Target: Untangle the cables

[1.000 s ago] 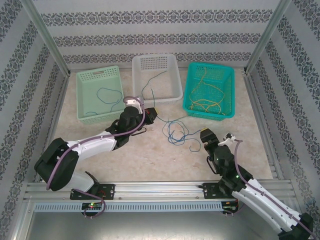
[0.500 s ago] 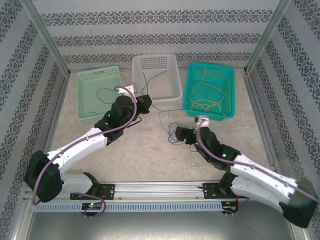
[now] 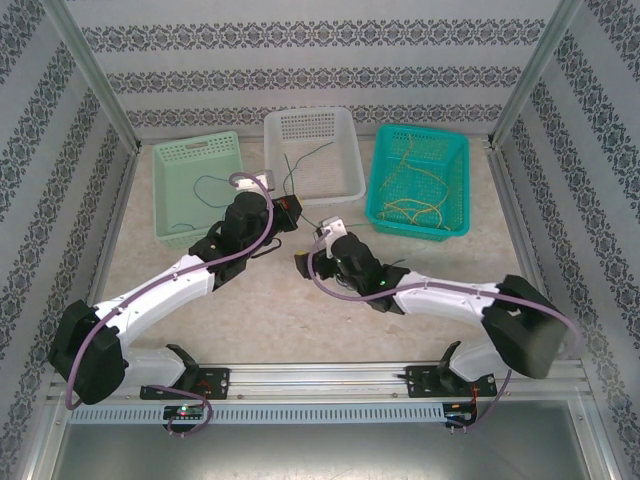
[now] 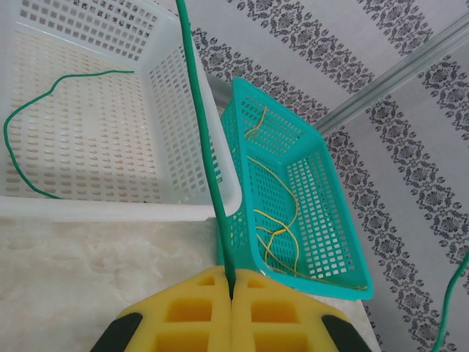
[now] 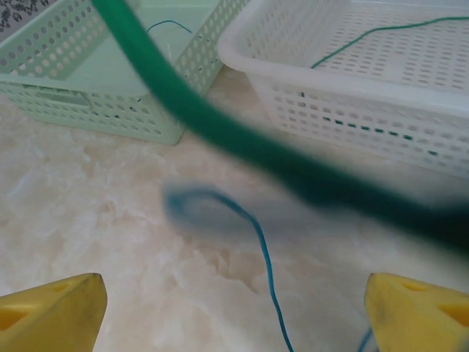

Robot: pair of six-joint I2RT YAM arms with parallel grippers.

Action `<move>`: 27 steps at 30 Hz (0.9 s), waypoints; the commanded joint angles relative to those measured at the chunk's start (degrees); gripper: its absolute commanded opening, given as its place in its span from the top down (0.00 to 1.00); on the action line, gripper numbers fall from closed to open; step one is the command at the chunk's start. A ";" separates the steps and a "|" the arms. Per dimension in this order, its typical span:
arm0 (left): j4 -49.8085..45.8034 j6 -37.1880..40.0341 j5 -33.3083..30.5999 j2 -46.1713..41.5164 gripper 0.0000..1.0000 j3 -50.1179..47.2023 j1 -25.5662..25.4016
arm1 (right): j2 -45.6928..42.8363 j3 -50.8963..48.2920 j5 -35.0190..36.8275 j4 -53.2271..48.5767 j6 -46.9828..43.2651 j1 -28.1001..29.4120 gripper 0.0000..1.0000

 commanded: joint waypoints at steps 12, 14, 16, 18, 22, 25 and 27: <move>-8.53 6.74 2.38 -0.94 1.00 9.07 11.24 | -6.55 -4.37 -5.87 4.03 3.01 -1.69 1.00; -10.95 10.01 3.16 2.14 1.00 13.84 13.58 | -10.21 -6.18 -6.24 2.63 4.16 -2.29 1.00; -13.58 13.48 3.17 6.10 1.00 19.43 15.34 | -13.36 -7.11 -7.85 0.74 5.31 -3.53 1.00; -15.60 16.60 2.51 10.81 1.00 25.66 16.89 | -16.10 -7.52 -9.27 -1.10 5.81 -4.43 1.00; -21.37 23.75 3.51 24.16 1.00 42.15 19.01 | -20.08 -6.68 -12.39 -4.21 7.68 -6.66 1.00; -31.16 29.32 2.86 37.02 1.00 59.51 19.17 | -21.72 -4.35 -16.04 -6.91 8.58 -8.53 1.00; -35.68 32.55 1.51 44.54 1.00 69.68 19.16 | -22.87 -1.86 -17.83 -10.58 8.53 -9.79 1.00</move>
